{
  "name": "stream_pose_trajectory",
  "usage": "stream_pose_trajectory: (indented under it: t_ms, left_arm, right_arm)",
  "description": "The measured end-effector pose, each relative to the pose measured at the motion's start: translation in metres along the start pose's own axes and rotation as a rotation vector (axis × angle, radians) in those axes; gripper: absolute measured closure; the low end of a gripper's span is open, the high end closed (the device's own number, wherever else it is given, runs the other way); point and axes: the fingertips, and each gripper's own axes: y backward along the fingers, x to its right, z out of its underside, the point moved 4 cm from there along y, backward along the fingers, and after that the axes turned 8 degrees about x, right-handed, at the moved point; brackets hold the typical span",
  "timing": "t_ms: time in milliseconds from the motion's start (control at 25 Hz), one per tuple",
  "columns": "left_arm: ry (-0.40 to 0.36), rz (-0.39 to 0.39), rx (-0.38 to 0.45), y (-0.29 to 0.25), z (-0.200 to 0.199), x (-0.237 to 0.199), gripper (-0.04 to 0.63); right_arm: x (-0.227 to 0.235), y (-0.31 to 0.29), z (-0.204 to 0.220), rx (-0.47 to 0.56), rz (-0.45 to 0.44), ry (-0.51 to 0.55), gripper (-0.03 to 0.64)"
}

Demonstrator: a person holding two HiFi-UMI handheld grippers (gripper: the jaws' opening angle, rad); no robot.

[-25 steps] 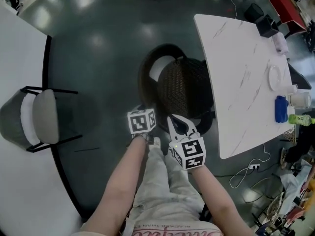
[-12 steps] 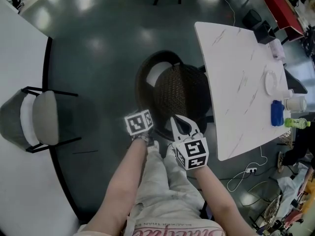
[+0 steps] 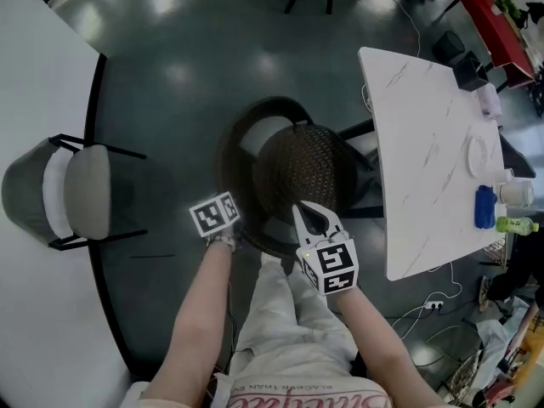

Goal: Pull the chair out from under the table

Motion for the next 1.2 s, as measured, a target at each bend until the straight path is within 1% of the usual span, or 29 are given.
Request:
stream_pose_trajectory:
  t_ms: [320, 520, 640, 760, 800, 840, 880, 1000, 1200]
  left_arm:
    - [0.003, -0.042, 0.011, 0.022, -0.016, -0.073, 0.525]
    - [-0.014, -0.06, 0.006, 0.033, -0.023, -0.112, 0.525]
    - [-0.049, -0.077, -0.012, 0.039, -0.026, -0.129, 0.523]
    - [-0.132, -0.096, -0.04, 0.043, -0.03, -0.134, 0.506]
    - [-0.168, -0.1, -0.041, 0.044, -0.032, -0.135, 0.499]
    - [-0.201, -0.108, -0.035, 0.047, -0.034, -0.135, 0.477]
    - [-0.221, -0.115, -0.024, 0.049, -0.037, -0.135, 0.464]
    - [-0.215, -0.112, 0.018, 0.059, -0.044, -0.131, 0.415]
    - [-0.218, -0.032, 0.08, 0.083, -0.047, -0.099, 0.365]
  right_arm:
    - [-0.044, -0.018, -0.01, 0.001, -0.077, 0.057, 0.614]
    - [-0.066, -0.02, -0.01, -0.012, -0.118, 0.094, 0.614]
    - [-0.073, -0.018, -0.011, -0.018, -0.136, 0.109, 0.614]
    - [-0.076, -0.014, -0.012, -0.021, -0.148, 0.116, 0.614]
    - [-0.078, -0.013, -0.012, -0.022, -0.15, 0.116, 0.614]
    - [-0.081, -0.013, -0.014, -0.022, -0.152, 0.117, 0.614]
    - [-0.083, -0.012, -0.015, -0.022, -0.157, 0.119, 0.614]
    - [-0.09, -0.01, -0.022, -0.014, -0.178, 0.139, 0.614]
    - [-0.092, 0.001, -0.037, 0.011, -0.202, 0.182, 0.614]
